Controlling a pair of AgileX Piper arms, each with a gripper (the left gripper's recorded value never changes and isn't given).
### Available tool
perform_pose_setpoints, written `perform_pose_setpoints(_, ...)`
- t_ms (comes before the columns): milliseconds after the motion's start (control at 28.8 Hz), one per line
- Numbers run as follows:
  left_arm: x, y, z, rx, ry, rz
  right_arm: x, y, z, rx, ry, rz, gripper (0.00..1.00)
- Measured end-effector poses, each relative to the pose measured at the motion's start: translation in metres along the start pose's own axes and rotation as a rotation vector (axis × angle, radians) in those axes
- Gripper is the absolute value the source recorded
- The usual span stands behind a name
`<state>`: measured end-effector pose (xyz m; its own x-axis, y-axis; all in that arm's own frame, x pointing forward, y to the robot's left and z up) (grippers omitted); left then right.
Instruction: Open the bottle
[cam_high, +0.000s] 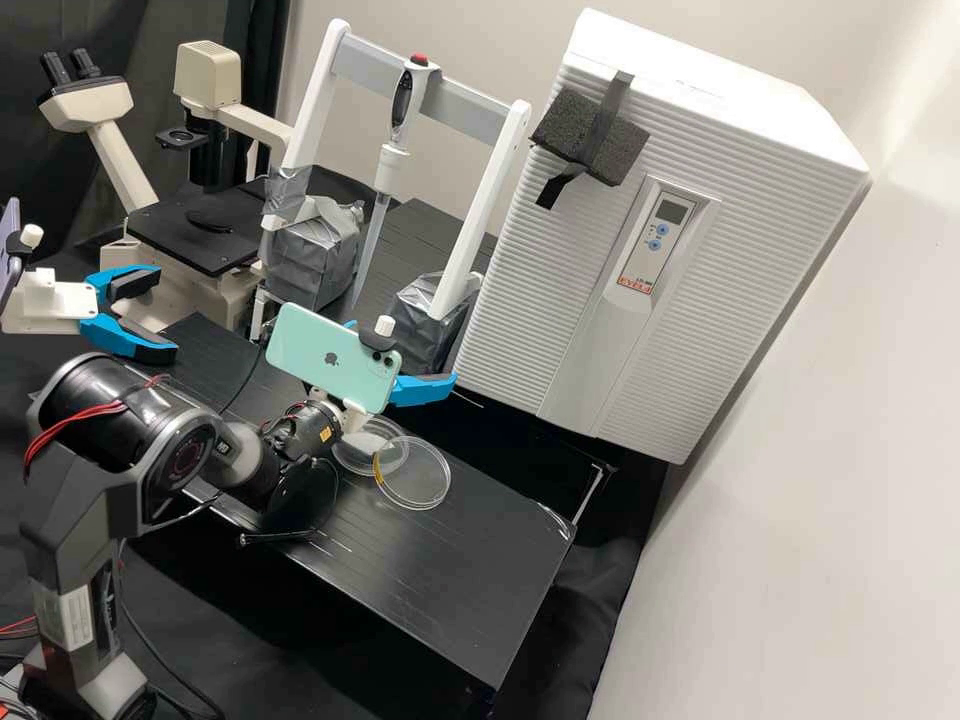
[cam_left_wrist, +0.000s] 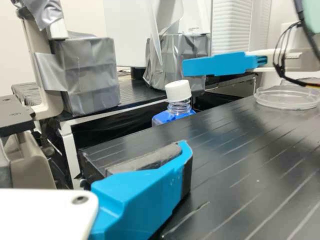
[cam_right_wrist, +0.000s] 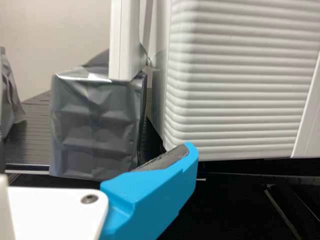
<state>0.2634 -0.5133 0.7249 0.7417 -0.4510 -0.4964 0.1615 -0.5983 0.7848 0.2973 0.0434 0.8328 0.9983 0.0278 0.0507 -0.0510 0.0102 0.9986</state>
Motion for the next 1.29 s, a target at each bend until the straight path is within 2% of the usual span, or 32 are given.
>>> perform_pose_setpoints(69,0.0000,0.000,0.000,0.000,0.000,0.000,-0.006,0.003,-0.003,0.011,0.010,0.009,1.00)
perform_pose_setpoints(174,0.0003,0.000,0.001,0.000,-0.004,-0.001,-0.019,0.008,-0.011,0.032,0.060,0.021,1.00)
perform_pose_setpoints(278,0.0007,0.000,0.002,0.000,-0.008,-0.002,-0.028,0.010,-0.018,0.020,0.105,0.020,1.00)
perform_pose_setpoints(347,0.0012,-0.001,0.003,-0.001,-0.011,-0.005,-0.034,0.010,-0.024,0.037,0.138,0.021,1.00)
perform_pose_setpoints(660,0.0021,-0.001,0.003,0.000,-0.012,-0.003,-0.053,-0.021,-0.045,0.036,0.236,-0.108,1.00)
perform_pose_setpoints(729,0.0034,0.001,0.002,0.003,-0.013,0.003,-0.054,-0.025,-0.048,0.015,0.251,-0.124,1.00)
perform_pose_setpoints(868,0.0036,0.000,0.002,0.002,-0.012,0.000,-0.054,-0.036,-0.050,-0.022,0.258,-0.159,1.00)
perform_pose_setpoints(938,0.0036,0.000,0.002,0.002,-0.012,0.000,-0.051,-0.039,-0.050,-0.034,0.253,-0.163,1.00)
perform_pose_setpoints(1112,0.0036,0.000,0.002,0.001,-0.011,0.000,-0.041,-0.046,-0.050,-0.040,0.229,-0.166,1.00)
perform_pose_setpoints(1181,0.0036,0.000,0.002,0.000,-0.009,0.001,-0.037,-0.048,-0.050,-0.056,0.226,-0.169,1.00)
perform_pose_setpoints(1285,0.0036,0.000,0.002,0.000,-0.009,0.002,-0.033,-0.051,-0.049,-0.053,0.213,-0.173,1.00)
